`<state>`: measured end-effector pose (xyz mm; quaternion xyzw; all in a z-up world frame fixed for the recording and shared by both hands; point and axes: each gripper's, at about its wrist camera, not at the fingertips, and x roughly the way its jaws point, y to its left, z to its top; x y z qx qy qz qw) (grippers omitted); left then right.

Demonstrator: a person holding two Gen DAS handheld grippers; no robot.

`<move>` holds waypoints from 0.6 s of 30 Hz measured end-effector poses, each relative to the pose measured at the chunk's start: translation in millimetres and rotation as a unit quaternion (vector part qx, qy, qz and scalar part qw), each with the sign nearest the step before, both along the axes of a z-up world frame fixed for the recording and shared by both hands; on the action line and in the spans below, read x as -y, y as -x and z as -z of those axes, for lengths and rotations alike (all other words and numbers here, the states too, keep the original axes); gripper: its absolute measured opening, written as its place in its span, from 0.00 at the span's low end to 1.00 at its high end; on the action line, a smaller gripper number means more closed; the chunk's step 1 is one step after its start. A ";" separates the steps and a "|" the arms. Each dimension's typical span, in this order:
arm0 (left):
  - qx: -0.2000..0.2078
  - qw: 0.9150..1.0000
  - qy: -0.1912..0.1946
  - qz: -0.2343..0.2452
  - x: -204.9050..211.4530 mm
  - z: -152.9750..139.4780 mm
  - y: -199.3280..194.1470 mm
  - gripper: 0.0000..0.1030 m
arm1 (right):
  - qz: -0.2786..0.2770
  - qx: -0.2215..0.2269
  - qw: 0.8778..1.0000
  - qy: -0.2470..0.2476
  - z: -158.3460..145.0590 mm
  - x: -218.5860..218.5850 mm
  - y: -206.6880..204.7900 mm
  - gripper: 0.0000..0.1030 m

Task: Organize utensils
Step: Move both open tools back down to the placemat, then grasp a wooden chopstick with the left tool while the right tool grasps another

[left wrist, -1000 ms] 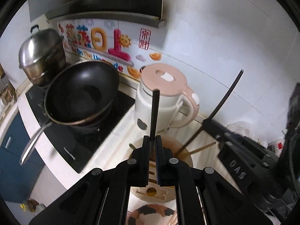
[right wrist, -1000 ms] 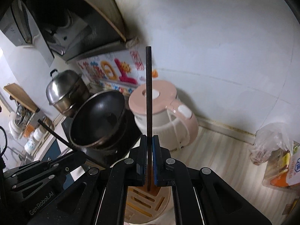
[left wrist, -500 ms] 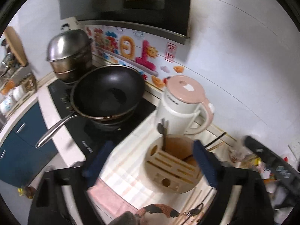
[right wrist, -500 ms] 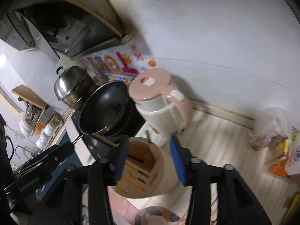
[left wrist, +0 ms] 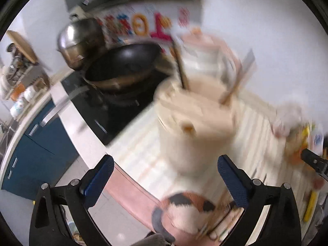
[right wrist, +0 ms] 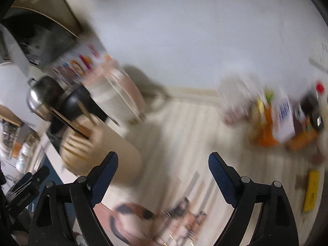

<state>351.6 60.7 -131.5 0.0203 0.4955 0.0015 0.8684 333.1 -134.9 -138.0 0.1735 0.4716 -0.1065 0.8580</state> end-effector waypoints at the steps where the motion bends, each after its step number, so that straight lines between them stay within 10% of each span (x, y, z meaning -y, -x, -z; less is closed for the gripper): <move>1: -0.016 1.000 -0.001 0.011 8.5 16.6 4.4 1.00 | 0.005 -0.014 1.000 -0.002 12.6 3.7 3.5 0.82; 3: -0.034 0.999 -0.011 0.029 22.1 38.1 10.6 1.00 | 0.022 -0.058 0.998 -0.011 46.3 17.1 14.2 0.55; 8: -0.085 0.992 -0.039 0.084 59.8 98.8 21.5 0.98 | 0.059 -0.129 0.989 -0.048 117.2 43.8 37.3 0.28; 13: -0.145 0.980 -0.044 0.131 87.6 148.7 19.6 0.70 | 0.072 -0.176 0.980 -0.052 162.7 43.1 42.5 0.20; 18: -0.181 0.967 -0.047 0.173 113.7 177.6 5.1 0.67 | 0.079 -0.213 0.972 -0.054 198.0 40.6 41.7 0.21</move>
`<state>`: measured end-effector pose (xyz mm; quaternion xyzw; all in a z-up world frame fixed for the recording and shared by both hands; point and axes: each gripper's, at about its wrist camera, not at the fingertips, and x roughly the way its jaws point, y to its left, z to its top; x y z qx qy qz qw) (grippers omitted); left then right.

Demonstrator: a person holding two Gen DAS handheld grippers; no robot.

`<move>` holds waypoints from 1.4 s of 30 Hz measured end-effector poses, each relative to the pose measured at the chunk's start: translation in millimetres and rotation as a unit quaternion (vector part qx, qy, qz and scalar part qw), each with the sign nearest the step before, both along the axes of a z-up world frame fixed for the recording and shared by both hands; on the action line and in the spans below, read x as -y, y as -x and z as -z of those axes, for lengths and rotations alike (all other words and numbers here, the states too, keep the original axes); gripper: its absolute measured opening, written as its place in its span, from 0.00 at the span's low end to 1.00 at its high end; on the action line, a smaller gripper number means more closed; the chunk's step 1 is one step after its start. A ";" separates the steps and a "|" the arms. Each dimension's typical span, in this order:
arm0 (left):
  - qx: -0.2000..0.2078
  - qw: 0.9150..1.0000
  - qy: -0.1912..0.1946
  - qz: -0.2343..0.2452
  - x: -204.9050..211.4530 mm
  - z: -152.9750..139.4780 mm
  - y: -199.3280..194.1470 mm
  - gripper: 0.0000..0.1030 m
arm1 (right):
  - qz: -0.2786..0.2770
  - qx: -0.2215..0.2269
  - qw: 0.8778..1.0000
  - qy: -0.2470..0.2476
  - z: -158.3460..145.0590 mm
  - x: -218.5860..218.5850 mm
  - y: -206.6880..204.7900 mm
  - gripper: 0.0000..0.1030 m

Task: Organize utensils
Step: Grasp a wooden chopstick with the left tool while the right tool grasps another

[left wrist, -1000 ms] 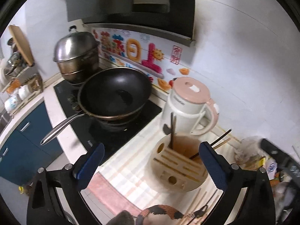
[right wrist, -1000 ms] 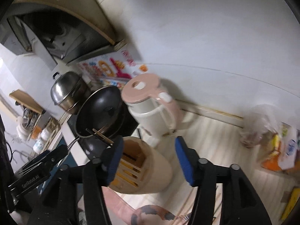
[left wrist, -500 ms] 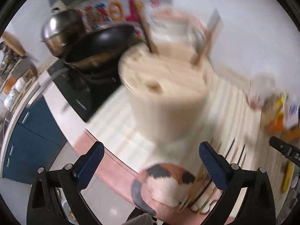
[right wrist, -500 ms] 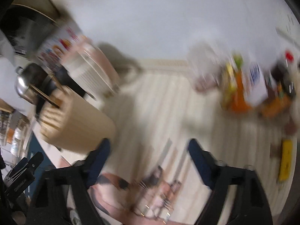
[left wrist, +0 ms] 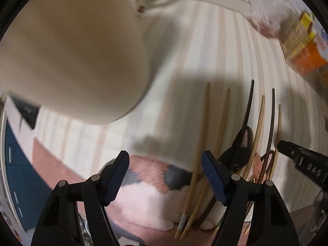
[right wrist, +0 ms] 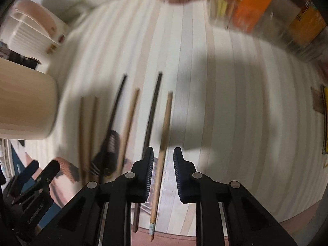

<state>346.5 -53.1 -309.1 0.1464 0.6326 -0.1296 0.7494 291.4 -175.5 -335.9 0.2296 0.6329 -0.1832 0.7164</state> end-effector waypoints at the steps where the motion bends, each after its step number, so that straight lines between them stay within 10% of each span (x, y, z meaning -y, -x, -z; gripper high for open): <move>1: -0.005 1.000 -0.001 0.008 5.5 4.4 -3.1 0.65 | 0.003 -0.002 1.000 0.003 4.6 -0.2 0.9 0.21; 5: -0.015 0.999 -0.016 0.037 26.2 18.8 -11.7 0.45 | -0.007 -0.002 1.000 0.029 7.6 -5.5 3.4 0.18; 9: -0.007 0.998 -0.018 0.054 39.5 19.7 -14.2 0.04 | -0.021 -0.014 0.998 0.051 6.2 -8.1 4.8 0.07; 21: -0.078 0.994 0.007 -0.079 -25.7 18.2 5.7 0.05 | -0.050 -0.058 0.997 0.022 3.7 19.1 43.4 0.07; 42: -0.069 0.996 0.003 -0.054 -29.7 16.2 -2.8 0.06 | -0.093 -0.111 0.989 0.031 21.1 -18.7 10.1 0.07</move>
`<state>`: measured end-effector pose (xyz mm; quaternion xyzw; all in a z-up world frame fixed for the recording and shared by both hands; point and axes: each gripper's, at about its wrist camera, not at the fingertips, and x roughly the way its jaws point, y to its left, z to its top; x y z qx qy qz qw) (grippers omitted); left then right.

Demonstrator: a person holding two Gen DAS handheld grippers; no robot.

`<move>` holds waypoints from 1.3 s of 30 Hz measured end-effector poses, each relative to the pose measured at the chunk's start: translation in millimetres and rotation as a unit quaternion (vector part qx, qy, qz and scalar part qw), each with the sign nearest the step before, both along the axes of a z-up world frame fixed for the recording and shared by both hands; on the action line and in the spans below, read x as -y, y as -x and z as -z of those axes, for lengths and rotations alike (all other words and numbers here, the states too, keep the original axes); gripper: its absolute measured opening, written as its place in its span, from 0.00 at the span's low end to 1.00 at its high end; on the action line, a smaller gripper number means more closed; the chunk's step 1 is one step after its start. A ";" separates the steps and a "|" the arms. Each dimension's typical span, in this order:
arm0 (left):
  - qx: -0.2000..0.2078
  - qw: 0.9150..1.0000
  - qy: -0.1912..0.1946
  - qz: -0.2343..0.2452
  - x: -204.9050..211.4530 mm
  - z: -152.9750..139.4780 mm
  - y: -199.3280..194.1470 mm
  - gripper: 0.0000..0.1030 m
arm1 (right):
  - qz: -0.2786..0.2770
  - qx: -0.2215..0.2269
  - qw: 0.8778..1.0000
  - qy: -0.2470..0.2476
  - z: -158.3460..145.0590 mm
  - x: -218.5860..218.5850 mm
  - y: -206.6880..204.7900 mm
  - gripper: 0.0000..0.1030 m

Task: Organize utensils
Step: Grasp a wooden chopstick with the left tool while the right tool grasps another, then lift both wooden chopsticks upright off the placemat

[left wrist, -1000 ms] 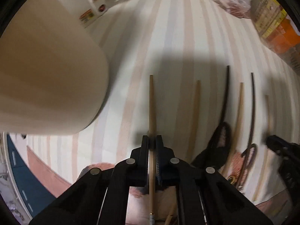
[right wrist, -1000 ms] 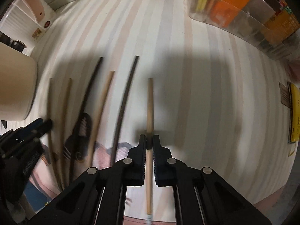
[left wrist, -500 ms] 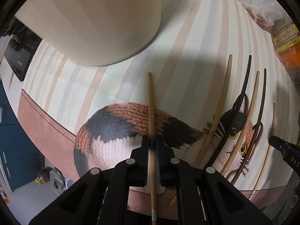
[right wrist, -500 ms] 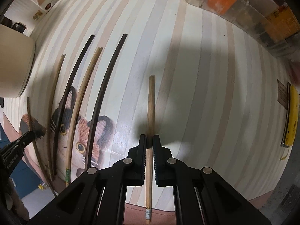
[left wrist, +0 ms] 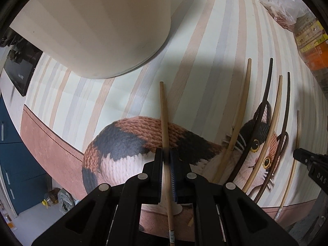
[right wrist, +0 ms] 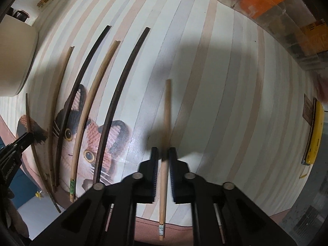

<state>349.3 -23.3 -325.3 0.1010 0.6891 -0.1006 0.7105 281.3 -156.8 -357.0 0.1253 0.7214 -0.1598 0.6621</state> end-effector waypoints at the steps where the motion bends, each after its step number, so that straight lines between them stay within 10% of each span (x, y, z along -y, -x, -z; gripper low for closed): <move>1: -0.001 1.000 0.001 -0.001 0.2 0.0 -0.4 0.06 | -0.001 -0.001 1.000 -0.004 -0.4 -1.6 0.1 0.07; 18: 0.007 1.000 -0.003 0.011 3.9 -1.7 -4.1 0.05 | 0.006 -0.017 1.000 -0.004 1.5 1.9 -5.0 0.07; 39: 0.174 0.983 0.044 0.032 31.6 -122.7 23.5 0.04 | 0.010 0.186 0.981 0.048 -117.2 3.0 3.5 0.07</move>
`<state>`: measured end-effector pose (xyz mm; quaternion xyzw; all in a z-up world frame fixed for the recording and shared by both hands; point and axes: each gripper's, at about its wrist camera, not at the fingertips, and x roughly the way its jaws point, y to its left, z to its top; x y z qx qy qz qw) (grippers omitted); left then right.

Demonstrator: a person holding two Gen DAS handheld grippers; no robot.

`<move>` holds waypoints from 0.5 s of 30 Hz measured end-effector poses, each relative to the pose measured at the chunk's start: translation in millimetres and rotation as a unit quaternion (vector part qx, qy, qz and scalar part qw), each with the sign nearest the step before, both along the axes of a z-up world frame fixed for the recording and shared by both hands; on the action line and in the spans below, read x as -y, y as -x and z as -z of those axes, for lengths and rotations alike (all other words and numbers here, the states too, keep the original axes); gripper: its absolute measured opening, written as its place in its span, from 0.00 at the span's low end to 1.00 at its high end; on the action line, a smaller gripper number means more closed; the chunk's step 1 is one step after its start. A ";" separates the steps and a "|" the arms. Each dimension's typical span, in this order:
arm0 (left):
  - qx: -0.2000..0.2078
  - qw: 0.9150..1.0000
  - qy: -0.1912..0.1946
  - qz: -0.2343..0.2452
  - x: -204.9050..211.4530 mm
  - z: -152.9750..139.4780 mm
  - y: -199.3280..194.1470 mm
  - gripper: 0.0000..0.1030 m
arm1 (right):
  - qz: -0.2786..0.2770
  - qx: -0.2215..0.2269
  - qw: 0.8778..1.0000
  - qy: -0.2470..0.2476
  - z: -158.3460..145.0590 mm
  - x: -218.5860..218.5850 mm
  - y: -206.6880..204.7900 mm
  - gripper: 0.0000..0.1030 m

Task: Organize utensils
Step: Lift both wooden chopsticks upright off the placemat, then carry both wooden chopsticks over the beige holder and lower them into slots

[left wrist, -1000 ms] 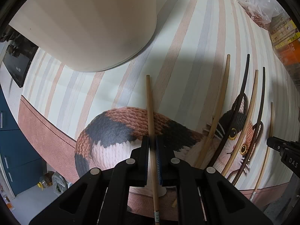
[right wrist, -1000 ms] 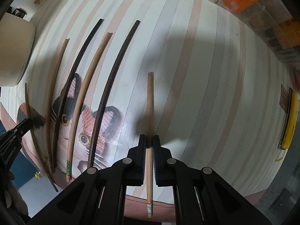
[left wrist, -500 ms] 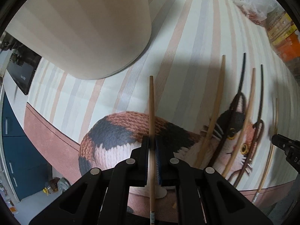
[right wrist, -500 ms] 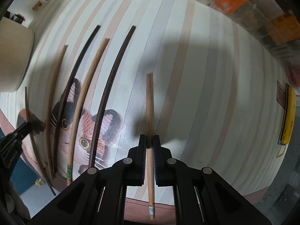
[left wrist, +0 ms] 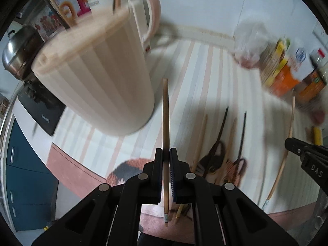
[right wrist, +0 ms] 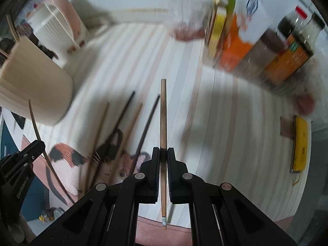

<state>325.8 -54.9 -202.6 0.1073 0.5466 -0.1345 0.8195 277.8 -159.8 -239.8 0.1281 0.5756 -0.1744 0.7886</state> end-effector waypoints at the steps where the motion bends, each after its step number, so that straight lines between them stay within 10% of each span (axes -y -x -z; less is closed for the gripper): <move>1: 0.011 1.000 0.007 0.000 0.9 -9.3 0.7 0.04 | 0.001 0.011 1.000 0.002 -8.1 1.6 -0.8 0.06; 15: 0.078 0.992 0.102 -0.017 6.4 -108.7 -23.9 0.04 | 0.022 0.148 0.989 -0.005 -115.1 11.5 -1.1 0.06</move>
